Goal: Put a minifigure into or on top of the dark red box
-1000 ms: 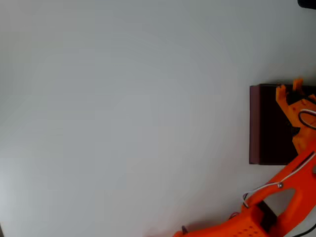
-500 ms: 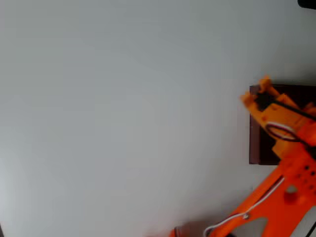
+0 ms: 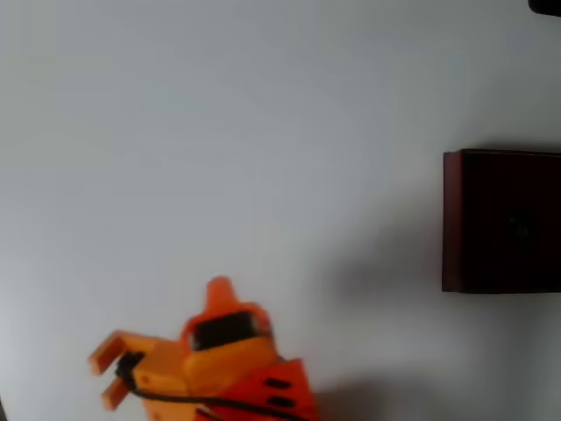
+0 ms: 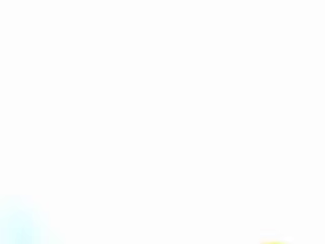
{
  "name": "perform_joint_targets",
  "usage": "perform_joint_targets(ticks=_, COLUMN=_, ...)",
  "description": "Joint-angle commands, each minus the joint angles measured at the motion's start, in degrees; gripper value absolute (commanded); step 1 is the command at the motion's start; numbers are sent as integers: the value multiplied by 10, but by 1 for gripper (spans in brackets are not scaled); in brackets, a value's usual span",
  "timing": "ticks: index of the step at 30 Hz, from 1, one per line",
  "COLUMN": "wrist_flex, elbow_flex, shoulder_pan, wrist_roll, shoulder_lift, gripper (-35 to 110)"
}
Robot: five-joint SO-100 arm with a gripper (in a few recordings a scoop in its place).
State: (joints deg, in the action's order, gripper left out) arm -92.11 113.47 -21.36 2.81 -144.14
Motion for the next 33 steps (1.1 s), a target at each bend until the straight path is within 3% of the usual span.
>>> perform_joint_targets(ticks=1, wrist_flex=82, elbow_flex=145, shoulder_pan=-156, wrist_roll=34, shoulder_lift=-122, gripper=6)
perform_joint_targets(ticks=6, wrist_flex=124, elbow_flex=368, shoulder_pan=-217, wrist_roll=54, shoulder_lift=-381, gripper=0)
perform_joint_targets(ticks=13, wrist_flex=154, elbow_flex=509, shoulder_pan=-245, wrist_roll=34, shoulder_lift=-502, gripper=0)
perform_joint_targets(ticks=16, wrist_flex=170, elbow_flex=537, shoulder_pan=-271, wrist_roll=4, shoulder_lift=-512, gripper=0)
perform_joint_targets(ticks=23, wrist_flex=163, elbow_flex=582, shoulder_pan=-277, wrist_roll=69, shoulder_lift=-512, gripper=0)
perform_joint_targets(ticks=33, wrist_flex=180, elbow_flex=604, shoulder_pan=-256, wrist_roll=64, shoulder_lift=-512, gripper=0)
